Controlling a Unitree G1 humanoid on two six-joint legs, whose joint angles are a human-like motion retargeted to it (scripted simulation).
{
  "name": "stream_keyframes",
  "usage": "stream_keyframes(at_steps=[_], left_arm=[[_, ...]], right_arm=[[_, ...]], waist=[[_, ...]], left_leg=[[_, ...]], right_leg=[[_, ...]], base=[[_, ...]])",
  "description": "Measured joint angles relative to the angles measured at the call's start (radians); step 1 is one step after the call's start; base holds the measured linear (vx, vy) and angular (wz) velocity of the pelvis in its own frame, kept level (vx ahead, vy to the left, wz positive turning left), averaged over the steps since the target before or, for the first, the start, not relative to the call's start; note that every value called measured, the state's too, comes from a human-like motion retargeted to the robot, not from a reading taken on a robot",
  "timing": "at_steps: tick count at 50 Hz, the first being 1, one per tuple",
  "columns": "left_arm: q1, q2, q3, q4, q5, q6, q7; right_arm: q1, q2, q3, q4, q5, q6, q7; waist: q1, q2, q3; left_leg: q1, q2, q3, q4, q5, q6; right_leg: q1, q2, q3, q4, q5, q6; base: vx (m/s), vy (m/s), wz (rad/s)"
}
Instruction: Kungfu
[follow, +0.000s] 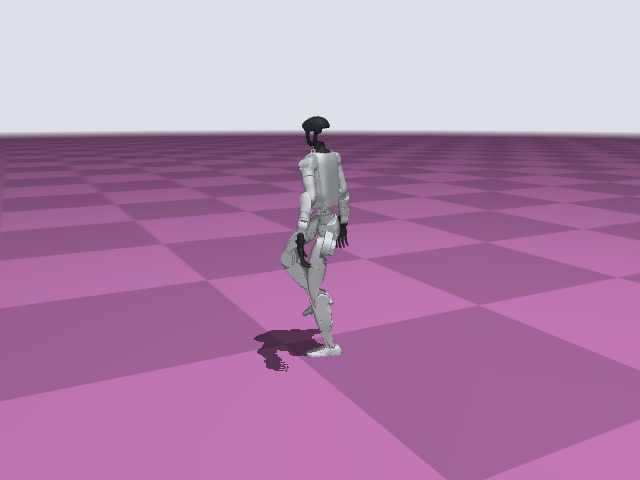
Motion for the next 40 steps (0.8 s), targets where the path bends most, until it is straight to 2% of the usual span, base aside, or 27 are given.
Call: stream_keyframes(at_steps=[3,5,7,9,10,12,15,16,17,18,20,21,22,23,25,26,27,28,30,32,35,36,38,40], left_arm=[[-0.014,-0.022,0.037,-0.012,0.052,0.009,0.061],[-0.029,-0.049,0.111,-0.031,0.089,0.031,0.143],[-0.051,-0.102,0.256,-0.085,0.088,0.058,0.178],[-0.069,-0.121,0.399,-0.195,-0.007,0.036,0.152],[-0.075,-0.117,0.460,-0.268,-0.096,0.021,0.130],[-0.073,-0.068,0.514,-0.437,-0.399,0.025,0.116],[-0.071,0.046,0.629,-0.659,-0.910,0.034,0.073],[-0.085,0.093,0.646,-0.711,-1.088,0.041,0.075],[-0.107,0.140,0.657,-0.762,-1.258,0.042,0.080],[-0.148,0.186,0.657,-0.809,-1.415,0.031,0.089],[-0.262,0.291,0.657,-0.888,-1.677,0.017,0.100],[-0.386,0.350,0.638,-0.919,-1.775,0.027,0.087],[-0.509,0.400,0.617,-0.942,-1.857,0.037,0.069],[-0.630,0.431,0.590,-0.947,-1.906,0.047,0.043],[-0.884,0.448,0.505,-0.953,-2.006,0.063,-0.048],[-0.990,0.414,0.438,-0.966,-2.071,0.050,-0.073],[-1.081,0.370,0.370,-0.979,-2.135,0.034,-0.094],[-1.145,0.305,0.299,-0.994,-2.198,0.011,-0.108],[-1.232,0.165,0.187,-1.042,-2.309,-0.011,-0.148],[-1.274,0.033,0.075,-1.089,-2.407,0.023,-0.217],[-1.261,-0.133,-0.116,-1.131,-2.530,0.131,-0.376],[-1.245,-0.178,-0.173,-1.135,-2.557,0.174,-0.417],[-1.216,-0.254,-0.262,-1.134,-2.598,0.246,-0.466],[-1.192,-0.303,-0.330,-1.120,-2.607,0.283,-0.464]], right_arm=[[0.001,-0.003,-0.015,-0.021,0.036,-0.006,-0.031],[0.009,0.001,-0.045,-0.049,0.065,-0.017,-0.048],[0.046,0.015,-0.085,-0.111,0.095,-0.025,-0.048],[0.097,0.031,-0.109,-0.209,0.159,-0.042,-0.018],[0.127,0.034,-0.106,-0.276,0.213,-0.065,0.010],[0.187,0.004,-0.060,-0.416,0.403,-0.148,0.086],[0.257,-0.047,0.026,-0.608,0.719,-0.233,0.218],[0.273,-0.052,0.044,-0.658,0.807,-0.246,0.246],[0.283,-0.054,0.059,-0.706,0.895,-0.255,0.268],[0.282,-0.050,0.068,-0.749,0.979,-0.256,0.278],[0.288,-0.023,0.102,-0.858,1.149,-0.243,0.291],[0.290,-0.009,0.124,-0.945,1.247,-0.223,0.300],[0.292,0.001,0.145,-1.026,1.333,-0.203,0.312],[0.294,0.006,0.164,-1.093,1.396,-0.185,0.329],[0.307,0.011,0.211,-1.206,1.516,-0.139,0.400],[0.309,0.012,0.226,-1.249,1.559,-0.107,0.442],[0.315,0.012,0.243,-1.288,1.594,-0.077,0.480],[0.327,0.011,0.263,-1.320,1.616,-0.052,0.508],[0.319,-0.016,0.290,-1.393,1.661,-0.033,0.541],[0.294,-0.060,0.283,-1.463,1.693,-0.045,0.530],[0.276,-0.096,0.250,-1.546,1.699,-0.078,0.498],[0.273,-0.097,0.232,-1.568,1.696,-0.086,0.489],[0.258,-0.102,0.203,-1.609,1.686,-0.106,0.471],[0.233,-0.116,0.183,-1.643,1.675,-0.128,0.449]], waist=[[-0.003,-0.044,0.014],[0.001,-0.078,0.019],[0.025,-0.117,-0.009],[0.032,-0.136,-0.036],[0.032,-0.144,-0.047],[0.018,-0.150,-0.039],[-0.023,-0.163,-0.039],[-0.032,-0.169,-0.045],[-0.045,-0.176,-0.045],[-0.063,-0.185,-0.037],[-0.086,-0.224,-0.010],[-0.085,-0.241,0.007],[-0.083,-0.251,0.020],[-0.078,-0.250,0.026],[-0.036,-0.224,0.031],[-0.022,-0.225,0.023],[-0.008,-0.225,0.005],[0.006,-0.224,-0.031],[-0.013,-0.211,-0.033],[-0.017,-0.212,0.006],[-0.052,-0.209,0.045],[-0.082,-0.197,0.054],[-0.124,-0.173,0.082],[-0.132,-0.156,0.114]], left_leg=[[0.014,-0.040,0.011,0.061,-0.036,-0.006],[0.021,-0.075,0.006,0.111,-0.066,-0.011],[0.050,-0.113,0.057,0.109,-0.086,-0.009],[0.082,-0.142,0.081,0.080,-0.070,-0.020],[0.098,-0.162,0.087,0.061,-0.052,-0.026],[0.160,-0.192,0.107,-0.016,0.054,-0.053],[0.252,-0.227,0.188,-0.122,0.308,-0.152],[0.257,-0.242,0.192,-0.133,0.411,-0.223],[0.244,-0.274,0.193,-0.128,0.500,-0.271],[0.193,-0.340,0.189,-0.091,0.563,-0.271],[0.106,-0.385,0.240,0.036,0.611,-0.271],[0.082,-0.317,0.291,0.127,0.556,-0.271],[0.069,-0.239,0.324,0.197,0.504,-0.271],[0.075,-0.139,0.320,0.228,0.458,-0.271],[0.087,0.115,0.367,0.264,0.406,-0.183],[0.068,0.191,0.376,0.254,0.421,-0.103],[0.049,0.252,0.387,0.231,0.440,-0.025],[0.031,0.282,0.401,0.182,0.466,0.048],[0.027,0.309,0.454,0.050,0.530,0.163],[0.043,0.272,0.430,-0.082,0.606,0.169],[-0.013,0.219,0.251,-0.160,0.648,0.161],[-0.055,0.231,0.251,-0.136,0.641,0.175],[-0.093,0.271,0.366,-0.082,0.620,0.179],[-0.070,0.310,0.525,-0.027,0.641,0.152]], right_leg=[[0.102,0.019,0.079,-0.169,0.023,0.028],[0.192,0.044,0.146,-0.328,0.048,0.047],[0.287,0.037,0.186,-0.518,0.082,0.039],[0.369,0.025,0.189,-0.681,0.110,0.014],[0.411,0.018,0.187,-0.761,0.121,-0.001],[0.510,0.048,0.226,-0.935,0.155,-0.012],[0.651,0.053,0.268,-1.199,0.263,-0.002],[0.679,0.039,0.293,-1.260,0.312,0.000],[0.696,0.007,0.320,-1.305,0.362,0.010],[0.691,-0.062,0.350,-1.320,0.415,0.035],[0.713,-0.138,0.406,-1.351,0.519,0.044],[0.732,-0.177,0.409,-1.354,0.434,0.038],[0.751,-0.189,0.402,-1.352,0.351,0.007],[0.768,-0.149,0.375,-1.344,0.270,-0.076],[0.778,-0.035,0.336,-1.278,0.102,-0.253],[0.768,-0.022,0.343,-1.244,0.056,-0.294],[0.750,-0.014,0.351,-1.205,0.019,-0.320],[0.717,-0.016,0.362,-1.158,0.002,-0.315],[0.667,-0.034,0.354,-1.064,-0.026,-0.305],[0.664,-0.053,0.375,-1.022,-0.066,-0.308],[0.657,-0.084,0.346,-0.975,-0.099,-0.303],[0.654,-0.096,0.309,-0.973,-0.102,-0.299],[0.646,-0.110,0.256,-0.975,-0.103,-0.294],[0.629,-0.108,0.239,-0.966,-0.104,-0.290]], base=[[0.09,-0.06,0.12],[0.14,-0.08,0.21],[0.27,-0.19,-0.04],[0.32,-0.27,0.02],[0.26,-0.20,-0.09],[0.16,-0.08,-0.13],[0.17,0.12,0.04],[0.12,0.42,0.24],[-0.10,0.65,0.70],[-0.32,0.71,1.08],[-0.40,0.37,1.14],[-0.09,-0.37,0.75],[0.20,-0.89,0.25],[0.27,-0.94,-0.35],[0.34,-0.76,-0.98],[0.43,-0.48,-0.92],[0.57,-0.32,-0.70],[0.52,-0.12,-0.51],[0.24,0.21,-0.17],[-0.05,0.35,-0.18],[-0.06,0.18,0.63],[-0.03,0.15,1.49],[-0.06,0.25,1.24],[-0.09,0.31,0.34]])
